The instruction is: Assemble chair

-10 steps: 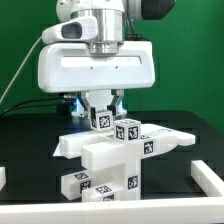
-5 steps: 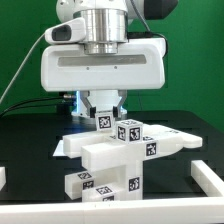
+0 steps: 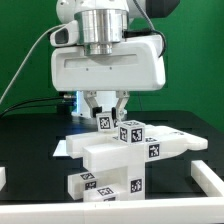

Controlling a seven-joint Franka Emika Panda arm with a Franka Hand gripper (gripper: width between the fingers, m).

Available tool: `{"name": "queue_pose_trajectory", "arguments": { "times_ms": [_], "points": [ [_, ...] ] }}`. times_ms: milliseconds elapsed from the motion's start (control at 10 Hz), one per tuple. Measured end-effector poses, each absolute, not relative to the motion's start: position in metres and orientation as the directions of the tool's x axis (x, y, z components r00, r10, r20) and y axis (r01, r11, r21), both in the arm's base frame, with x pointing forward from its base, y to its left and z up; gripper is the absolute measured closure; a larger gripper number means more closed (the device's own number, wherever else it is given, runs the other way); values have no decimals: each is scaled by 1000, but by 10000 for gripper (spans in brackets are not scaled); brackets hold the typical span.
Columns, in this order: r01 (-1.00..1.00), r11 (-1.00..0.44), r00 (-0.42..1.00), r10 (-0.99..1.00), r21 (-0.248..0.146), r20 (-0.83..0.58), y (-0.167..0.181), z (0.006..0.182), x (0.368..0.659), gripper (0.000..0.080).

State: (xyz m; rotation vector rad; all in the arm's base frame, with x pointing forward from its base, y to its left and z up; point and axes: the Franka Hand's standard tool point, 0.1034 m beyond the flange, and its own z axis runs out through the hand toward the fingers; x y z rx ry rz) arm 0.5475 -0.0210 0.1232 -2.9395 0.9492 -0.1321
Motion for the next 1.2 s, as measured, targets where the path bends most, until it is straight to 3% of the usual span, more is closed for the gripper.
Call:
{"name": "queue_pose_trajectory", "arguments": {
  "times_ms": [100,200,300,400,600,800,1000,1100,1200],
  "points": [
    [-571,-818,815,-575,-73,67,-21,123,547,424],
    [-506,-860,857,-510,-64,72,-21,123,547,424],
    [-399,-915,912,-402,-53,81,-21,123,547,245],
    [-284,-958,954,-287,-43,90,-21,123,548,169],
    [-33,-999,996,-34,-16,87,-15,120,543,156],
    [96,-995,991,95,1,89,-19,116,539,151],
    [114,-993,989,115,8,93,-18,114,537,151],
    [93,-996,991,93,6,93,-18,114,537,236],
    [87,-996,992,87,5,93,-18,114,537,236]
  ]
}}
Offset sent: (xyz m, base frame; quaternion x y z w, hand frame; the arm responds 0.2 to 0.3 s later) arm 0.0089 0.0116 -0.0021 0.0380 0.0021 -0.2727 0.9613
